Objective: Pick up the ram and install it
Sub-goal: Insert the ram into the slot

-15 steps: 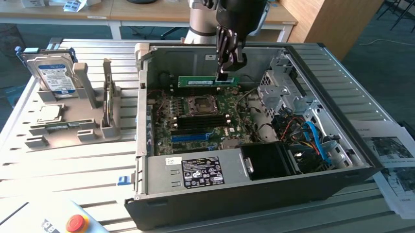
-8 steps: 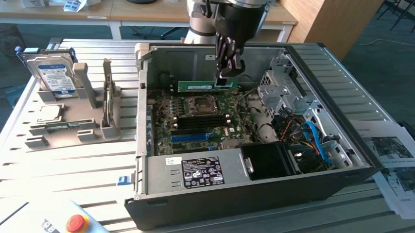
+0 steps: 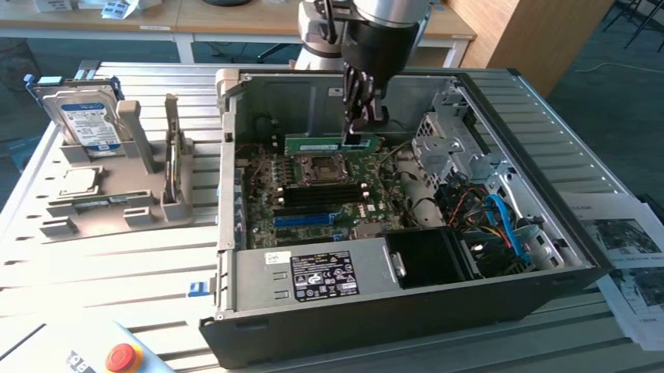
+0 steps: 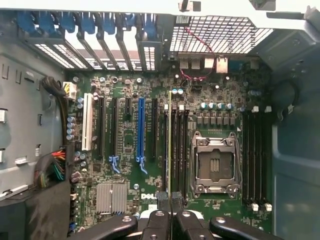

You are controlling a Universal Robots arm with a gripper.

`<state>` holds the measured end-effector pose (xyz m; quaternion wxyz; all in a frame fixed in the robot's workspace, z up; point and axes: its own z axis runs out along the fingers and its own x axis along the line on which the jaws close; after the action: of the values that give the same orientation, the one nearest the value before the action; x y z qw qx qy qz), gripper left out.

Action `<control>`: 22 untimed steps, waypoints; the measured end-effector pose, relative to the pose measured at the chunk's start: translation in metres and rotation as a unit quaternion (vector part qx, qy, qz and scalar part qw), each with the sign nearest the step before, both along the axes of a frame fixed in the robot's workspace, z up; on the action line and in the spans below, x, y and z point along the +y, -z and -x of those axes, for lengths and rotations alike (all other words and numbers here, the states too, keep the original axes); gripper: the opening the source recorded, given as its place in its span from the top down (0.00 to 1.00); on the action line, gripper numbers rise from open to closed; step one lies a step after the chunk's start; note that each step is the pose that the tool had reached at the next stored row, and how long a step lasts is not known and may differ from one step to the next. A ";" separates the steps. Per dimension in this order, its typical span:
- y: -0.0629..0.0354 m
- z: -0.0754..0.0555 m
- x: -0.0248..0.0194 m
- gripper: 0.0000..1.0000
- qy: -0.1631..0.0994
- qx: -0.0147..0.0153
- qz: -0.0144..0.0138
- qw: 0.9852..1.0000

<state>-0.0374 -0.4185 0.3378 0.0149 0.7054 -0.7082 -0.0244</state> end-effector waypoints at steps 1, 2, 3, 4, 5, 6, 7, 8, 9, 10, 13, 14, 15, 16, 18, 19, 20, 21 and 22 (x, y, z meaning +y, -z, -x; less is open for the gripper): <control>0.0018 0.000 0.0000 0.88 0.000 0.000 0.000 1.000; 0.0036 0.000 0.0000 0.88 0.000 0.000 0.000 1.000; 0.0055 0.000 0.0000 0.88 0.000 0.000 0.000 1.000; 0.0073 0.000 0.0000 0.88 0.000 0.000 0.000 1.000; 0.0091 0.000 0.0000 0.88 0.000 0.000 0.000 1.000; 0.0109 0.000 0.0000 0.88 0.000 0.000 0.000 1.000; 0.0127 0.000 0.0000 0.88 0.000 0.000 0.000 1.000; 0.0145 0.000 0.0000 0.88 0.000 0.000 0.000 1.000; 0.0165 0.000 0.0000 0.88 0.000 0.000 0.000 1.000; 0.0183 0.000 0.0000 0.88 0.000 0.000 0.000 1.000; 0.0236 0.000 0.0000 0.88 0.000 0.000 0.000 1.000; 0.0254 0.000 0.0000 0.88 0.000 0.000 0.000 1.000; 0.0274 0.000 0.0000 0.88 0.000 0.000 0.000 1.000; 0.0292 0.000 0.0000 0.88 0.000 0.000 0.000 1.000; 0.0328 0.000 0.0000 0.88 0.000 0.000 0.000 1.000; 0.0346 0.000 0.0000 0.88 0.000 0.000 0.000 1.000; 0.0364 0.000 0.0000 0.88 0.000 0.000 0.000 1.000; 0.0381 0.000 0.0000 0.88 0.000 0.000 0.000 1.000; 0.0400 0.000 0.0000 0.88 0.000 0.000 0.000 1.000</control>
<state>-0.0374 -0.4185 0.2978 0.0149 0.7054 -0.7082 -0.0244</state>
